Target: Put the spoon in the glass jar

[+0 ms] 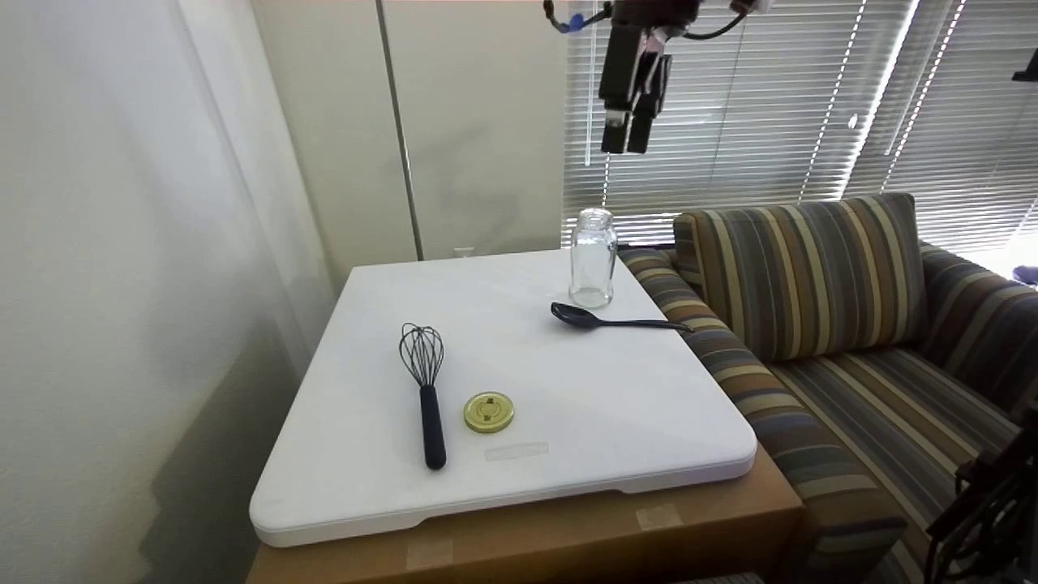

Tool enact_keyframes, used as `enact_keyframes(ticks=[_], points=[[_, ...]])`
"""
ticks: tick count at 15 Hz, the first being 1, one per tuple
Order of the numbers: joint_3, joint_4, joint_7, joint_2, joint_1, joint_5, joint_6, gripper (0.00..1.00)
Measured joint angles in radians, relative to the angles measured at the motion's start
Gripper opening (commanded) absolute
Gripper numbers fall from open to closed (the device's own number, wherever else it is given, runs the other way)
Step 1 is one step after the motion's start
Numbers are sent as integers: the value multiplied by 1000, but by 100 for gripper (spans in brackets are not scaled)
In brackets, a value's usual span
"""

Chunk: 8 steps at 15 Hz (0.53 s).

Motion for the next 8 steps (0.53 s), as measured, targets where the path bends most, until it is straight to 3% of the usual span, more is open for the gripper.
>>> enact_keyframes(ticks=[4, 8], points=[[30, 200, 68, 174, -5, -28, -76, 100], [39, 229, 101, 196, -11, -46, -86, 100]])
